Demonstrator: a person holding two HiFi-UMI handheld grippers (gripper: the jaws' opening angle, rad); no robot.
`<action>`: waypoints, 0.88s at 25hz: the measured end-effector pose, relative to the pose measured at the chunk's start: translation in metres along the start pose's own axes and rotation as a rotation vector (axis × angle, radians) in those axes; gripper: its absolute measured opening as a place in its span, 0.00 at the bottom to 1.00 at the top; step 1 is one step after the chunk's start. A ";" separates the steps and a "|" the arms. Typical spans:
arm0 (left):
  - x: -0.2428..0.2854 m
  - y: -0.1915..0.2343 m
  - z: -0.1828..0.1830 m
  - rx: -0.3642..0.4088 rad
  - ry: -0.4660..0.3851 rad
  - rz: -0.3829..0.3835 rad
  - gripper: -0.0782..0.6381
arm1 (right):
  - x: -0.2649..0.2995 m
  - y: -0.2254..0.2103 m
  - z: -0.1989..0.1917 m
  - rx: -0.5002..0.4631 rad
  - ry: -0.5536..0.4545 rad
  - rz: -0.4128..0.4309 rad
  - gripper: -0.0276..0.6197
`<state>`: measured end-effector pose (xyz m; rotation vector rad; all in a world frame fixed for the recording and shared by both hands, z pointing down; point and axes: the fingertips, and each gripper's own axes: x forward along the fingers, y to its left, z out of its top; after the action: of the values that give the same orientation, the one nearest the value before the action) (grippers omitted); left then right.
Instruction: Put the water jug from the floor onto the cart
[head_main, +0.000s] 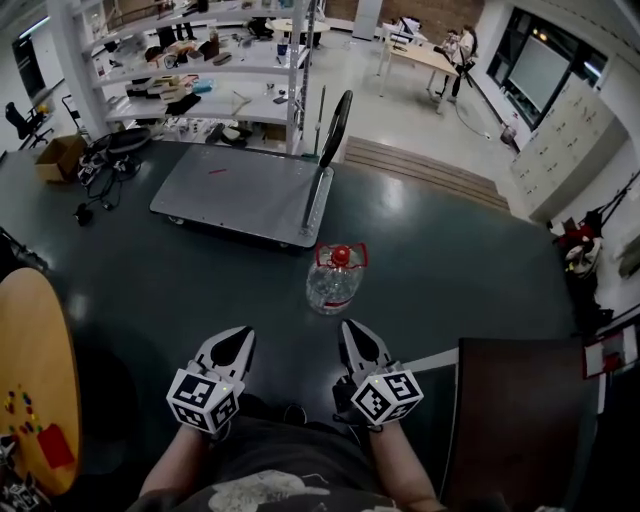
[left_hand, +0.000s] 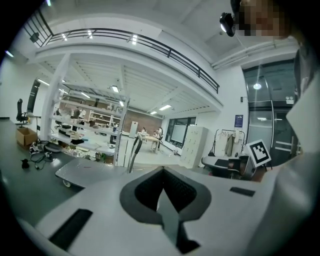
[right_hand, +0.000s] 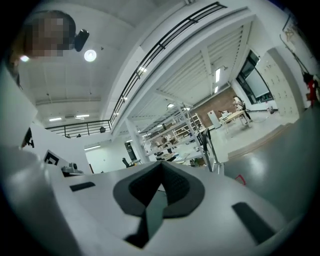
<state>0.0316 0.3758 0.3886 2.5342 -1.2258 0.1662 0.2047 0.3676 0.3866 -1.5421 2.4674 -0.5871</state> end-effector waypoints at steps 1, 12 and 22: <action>0.002 0.000 -0.001 0.001 0.003 0.007 0.12 | 0.000 -0.002 0.001 0.012 -0.013 0.010 0.03; 0.044 0.015 -0.007 -0.023 0.046 -0.014 0.12 | 0.031 -0.037 -0.003 0.040 0.013 -0.035 0.03; 0.140 0.088 0.021 -0.014 0.078 -0.098 0.12 | 0.129 -0.084 0.006 -0.027 0.066 -0.151 0.03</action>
<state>0.0494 0.2142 0.4234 2.5437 -1.0670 0.2299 0.2182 0.2189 0.4237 -1.7592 2.4302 -0.6405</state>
